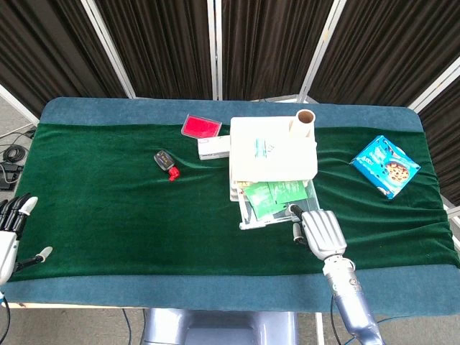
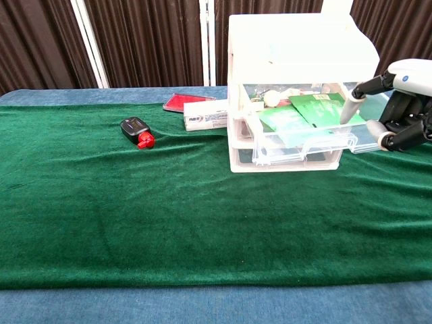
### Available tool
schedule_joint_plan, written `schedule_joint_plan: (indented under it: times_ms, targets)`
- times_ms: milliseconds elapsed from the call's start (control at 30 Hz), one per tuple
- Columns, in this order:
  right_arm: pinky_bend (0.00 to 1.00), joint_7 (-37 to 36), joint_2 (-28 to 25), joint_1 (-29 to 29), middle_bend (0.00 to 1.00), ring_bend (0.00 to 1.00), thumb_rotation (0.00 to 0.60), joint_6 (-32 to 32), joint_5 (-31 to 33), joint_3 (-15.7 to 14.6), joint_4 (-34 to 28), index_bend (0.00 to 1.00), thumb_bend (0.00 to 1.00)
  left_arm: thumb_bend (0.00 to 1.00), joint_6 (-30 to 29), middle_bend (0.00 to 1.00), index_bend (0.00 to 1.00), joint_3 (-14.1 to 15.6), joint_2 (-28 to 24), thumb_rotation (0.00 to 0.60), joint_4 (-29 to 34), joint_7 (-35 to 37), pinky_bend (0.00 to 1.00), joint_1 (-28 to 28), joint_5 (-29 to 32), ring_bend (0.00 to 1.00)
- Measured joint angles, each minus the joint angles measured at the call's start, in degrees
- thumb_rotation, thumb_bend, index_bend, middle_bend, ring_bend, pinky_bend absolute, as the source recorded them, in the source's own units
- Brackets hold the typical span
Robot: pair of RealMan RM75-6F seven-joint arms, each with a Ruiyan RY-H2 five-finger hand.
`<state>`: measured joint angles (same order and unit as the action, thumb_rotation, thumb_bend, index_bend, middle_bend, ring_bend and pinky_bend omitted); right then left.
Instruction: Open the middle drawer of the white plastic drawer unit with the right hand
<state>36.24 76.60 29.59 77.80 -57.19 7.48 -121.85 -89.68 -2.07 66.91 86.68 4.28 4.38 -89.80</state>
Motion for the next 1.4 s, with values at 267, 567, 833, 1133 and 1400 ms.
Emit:
schedule_joint_plan:
  times_ms: [267, 567, 833, 1133, 1400]
  targets:
    - [0.78, -2.35, -0.10, -0.93, 0.88, 0.90, 0.600, 1.13, -4.76, -0.30, 1.54, 0.22, 0.59, 0.16, 0.06, 0.00, 0.00, -0.04, 0.14, 0.600, -0.16, -0.12, 0.00, 0.04, 0.05, 0.00]
    - [0.69, -10.50, -3.21, -7.01, 0.76, 0.79, 0.600, 8.05, -21.53, -4.69, 5.39, 0.21, 0.55, 0.16, -0.36, 0.00, 0.00, -0.20, 0.14, 0.600, -0.43, 0.30, 0.00, -0.11, 0.08, 0.00]
    - [0.29, -25.53, -6.41, -15.26, 0.38, 0.42, 0.600, 19.56, -33.97, -9.26, 15.17, 0.18, 0.39, 0.16, -0.53, 0.00, 0.00, -0.04, 0.72, 0.600, -0.74, -0.57, 0.00, -0.10, -0.34, 0.00]
    - [0.00, -37.18, -8.21, -21.19, 0.00, 0.00, 0.600, 22.52, -35.34, -11.67, 25.85, 0.01, 0.21, 0.15, -0.83, 0.00, 0.00, 0.09, 1.80, 0.600, -2.09, -1.02, 0.00, -0.03, -0.94, 0.00]
    - [0.00, -36.80, -8.54, -23.50, 0.00, 0.00, 0.600, 20.77, -32.45, -10.55, 30.90, 0.00, 0.20, 0.15, -0.37, 0.00, 0.00, -0.23, 2.89, 0.600, -4.19, -0.71, 0.00, 0.28, -0.36, 0.00]
